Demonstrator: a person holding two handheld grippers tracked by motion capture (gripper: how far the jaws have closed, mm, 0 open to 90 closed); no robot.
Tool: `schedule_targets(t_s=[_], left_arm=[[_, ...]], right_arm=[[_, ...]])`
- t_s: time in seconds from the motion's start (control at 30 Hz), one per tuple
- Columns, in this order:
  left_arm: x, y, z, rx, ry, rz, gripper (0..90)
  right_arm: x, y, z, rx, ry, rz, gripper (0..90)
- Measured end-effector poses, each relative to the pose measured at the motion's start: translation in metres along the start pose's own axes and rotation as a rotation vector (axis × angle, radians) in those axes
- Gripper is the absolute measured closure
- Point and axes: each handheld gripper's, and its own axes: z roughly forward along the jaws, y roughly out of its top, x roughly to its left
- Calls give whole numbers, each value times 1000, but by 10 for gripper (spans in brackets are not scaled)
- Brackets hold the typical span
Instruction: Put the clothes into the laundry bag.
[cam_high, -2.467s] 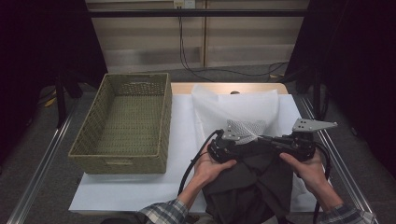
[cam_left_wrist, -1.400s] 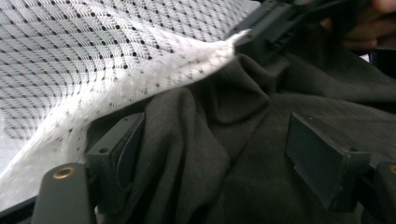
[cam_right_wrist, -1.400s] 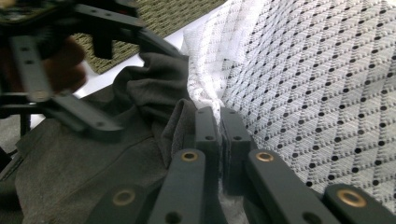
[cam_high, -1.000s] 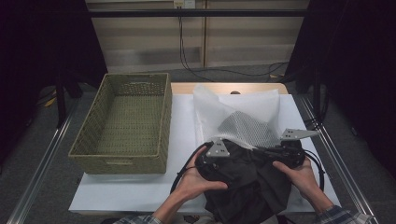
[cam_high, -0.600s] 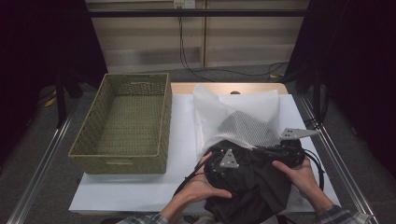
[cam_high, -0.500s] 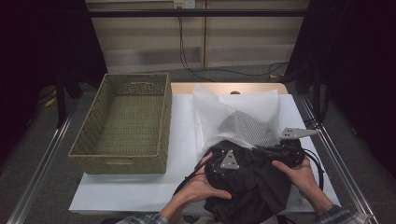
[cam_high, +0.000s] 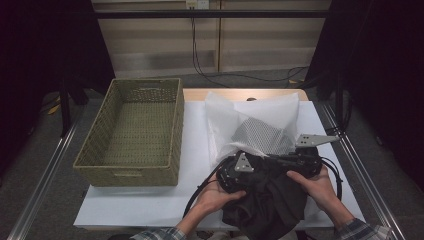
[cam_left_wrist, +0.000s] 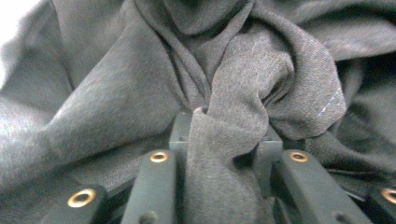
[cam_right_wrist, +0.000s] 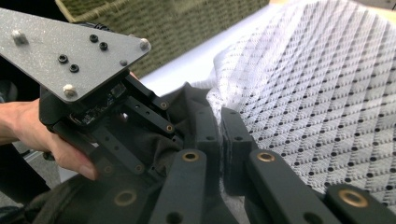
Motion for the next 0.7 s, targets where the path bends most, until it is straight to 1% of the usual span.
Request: schedule_targets(t_s=[0.03,0.1,0.13,0.17,0.2,0.23,0.27,0.3,0.33,0.4,0.43,0.47,0.53,0.57,0.6,0.67,0.7], left_arm=[[2,3,-4,-15,-9,-14,703],[3,11,-6,-60,-35,-44,712],[0,16,-7,-87,-44,-49,715],[-3,23,-5,-105,-56,-43,717],[-5,27,-4,-86,-51,-38,717],[-6,29,-1,-80,-48,-33,717],[-6,30,5,-102,-47,-39,718],[-4,30,7,-83,-37,-49,719],[0,30,9,-95,-26,-71,720],[10,30,9,-132,15,-122,725],[15,32,8,-144,28,-136,727],[18,35,4,-151,55,-151,728],[23,38,0,-178,60,-161,731],[25,40,-4,-185,79,-162,732],[27,43,-7,-193,85,-164,732],[32,46,-13,-198,121,-165,733],[36,46,-12,-212,129,-176,732]], right_arm=[[1,2,-1,-8,3,1,879],[1,4,-3,-20,10,2,880],[1,5,-3,-27,13,6,880],[0,5,-3,-34,18,11,880],[0,6,-3,-38,18,14,880],[0,7,-4,-40,22,15,881],[0,7,-4,-42,23,15,881],[0,8,-6,-44,30,14,882],[1,8,-7,-46,31,15,882],[3,9,-10,-56,42,11,882],[5,10,-12,-61,49,11,882],[6,11,-13,-64,54,7,883],[8,12,-16,-68,55,5,883],[8,13,-17,-72,56,6,883],[7,12,-18,-75,53,8,883],[5,12,-20,-84,52,17,883],[4,12,-21,-88,53,22,883]])
